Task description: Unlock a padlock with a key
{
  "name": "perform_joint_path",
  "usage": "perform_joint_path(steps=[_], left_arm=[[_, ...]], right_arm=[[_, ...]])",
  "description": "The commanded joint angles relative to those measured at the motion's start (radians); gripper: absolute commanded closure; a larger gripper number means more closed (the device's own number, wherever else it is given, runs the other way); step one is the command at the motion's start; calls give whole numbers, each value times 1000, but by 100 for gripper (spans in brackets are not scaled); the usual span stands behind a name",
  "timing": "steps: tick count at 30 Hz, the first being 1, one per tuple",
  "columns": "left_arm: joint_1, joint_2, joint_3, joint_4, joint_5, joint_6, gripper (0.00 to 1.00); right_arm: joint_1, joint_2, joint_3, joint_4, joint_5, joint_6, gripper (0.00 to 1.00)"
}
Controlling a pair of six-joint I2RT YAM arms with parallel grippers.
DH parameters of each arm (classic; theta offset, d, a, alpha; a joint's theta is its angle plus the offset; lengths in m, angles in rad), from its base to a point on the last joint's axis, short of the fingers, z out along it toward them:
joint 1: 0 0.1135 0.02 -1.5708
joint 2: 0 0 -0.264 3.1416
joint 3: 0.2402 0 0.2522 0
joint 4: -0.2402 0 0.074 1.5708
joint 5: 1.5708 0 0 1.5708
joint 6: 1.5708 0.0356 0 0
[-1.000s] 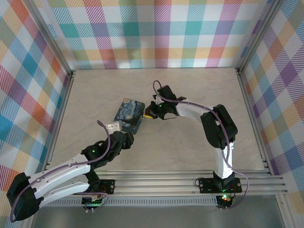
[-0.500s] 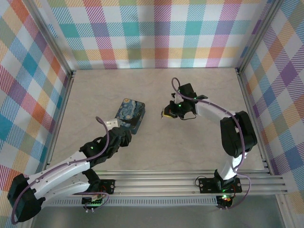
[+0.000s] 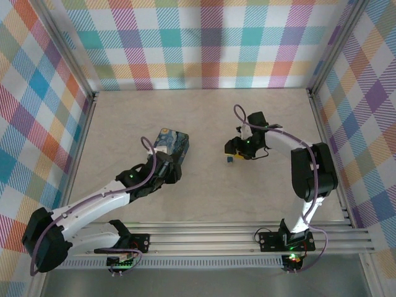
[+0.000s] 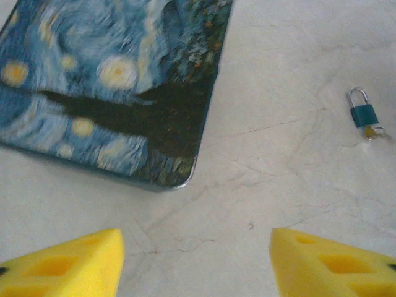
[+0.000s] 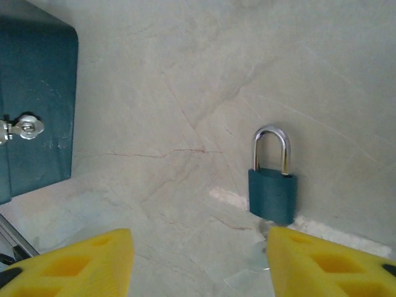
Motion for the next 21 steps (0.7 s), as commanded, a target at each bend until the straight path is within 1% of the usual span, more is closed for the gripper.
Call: perform_joint_path(steps=[1,3,5,8,11,13,14,17,19,21], left_arm=[[31,17,100,-72,-12,108,0],[63,25,156,-103,-45,163,0],[106,21,191,-103,-47,230,0],[170,11,221,-54,-56,378,0],[282,31,269,-44,-32,438,0],[363,51,285,-15,33,483,0],[398,56,277,24,72,518,0],[465,51,210,212,154,616,0],[523,65,177,284,195,628,0],[574,85,153,325,225,623,0]], right_arm=[[-20,-87,19,-28,13,-38,35],[-38,-131,28,-32,27,-53,30],[-55,-177,35,-30,65,-74,26],[-84,-251,40,-19,171,-100,21],[-105,-330,13,28,290,-134,13],[-112,-386,-37,102,362,-186,6],[-112,-419,-81,157,414,-203,0],[-116,-511,-234,349,537,-250,0],[-122,-555,-344,492,600,-285,0],[-135,-580,-425,586,630,-314,0]])
